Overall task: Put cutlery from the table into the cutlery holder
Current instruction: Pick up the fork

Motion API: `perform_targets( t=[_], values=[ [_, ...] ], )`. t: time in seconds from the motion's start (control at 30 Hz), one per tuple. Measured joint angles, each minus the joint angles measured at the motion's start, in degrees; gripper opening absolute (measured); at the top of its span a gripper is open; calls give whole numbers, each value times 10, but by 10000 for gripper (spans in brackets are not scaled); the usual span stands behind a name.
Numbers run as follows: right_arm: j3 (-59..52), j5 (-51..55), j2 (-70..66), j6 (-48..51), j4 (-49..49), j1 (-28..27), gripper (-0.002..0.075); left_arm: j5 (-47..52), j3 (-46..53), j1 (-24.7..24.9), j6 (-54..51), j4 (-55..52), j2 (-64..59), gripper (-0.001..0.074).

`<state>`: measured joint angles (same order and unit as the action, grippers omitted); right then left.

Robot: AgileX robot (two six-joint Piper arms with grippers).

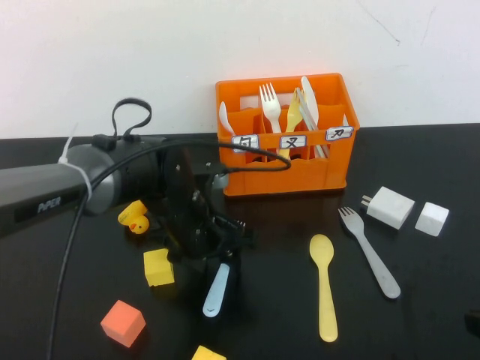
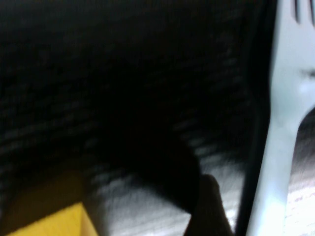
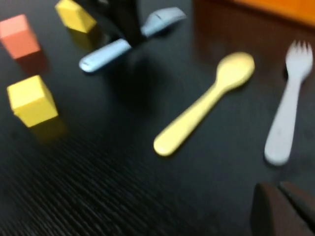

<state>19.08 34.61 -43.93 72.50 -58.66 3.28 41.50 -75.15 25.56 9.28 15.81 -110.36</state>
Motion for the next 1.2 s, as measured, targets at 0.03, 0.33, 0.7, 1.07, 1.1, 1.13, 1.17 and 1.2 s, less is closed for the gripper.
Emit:
perform_targets(
  t=[0.03,0.33,0.7,1.07,1.1,1.13,1.17,1.2],
  values=[
    [10,9,0,17,2,0,-2,1,-6,0,2,-3,-5,432],
    [50,10,0,48,55,0,-2,18,-26,2,21,-28,-18,432],
    [50,5,0,48,68,0,-2,27,-32,76,204,-211,-29,377],
    [50,5,0,48,68,0,-2,34,-36,82,225,-214,-40,212],
    [50,5,0,48,68,0,-2,36,-36,82,226,-216,-40,174],
    [50,5,0,48,68,0,-2,37,-36,82,229,-216,-40,130],
    [50,5,0,48,68,0,-2,36,-36,82,232,-218,-40,105],
    [50,5,0,48,68,0,-2,36,-36,82,234,-220,-40,106]
  ],
)
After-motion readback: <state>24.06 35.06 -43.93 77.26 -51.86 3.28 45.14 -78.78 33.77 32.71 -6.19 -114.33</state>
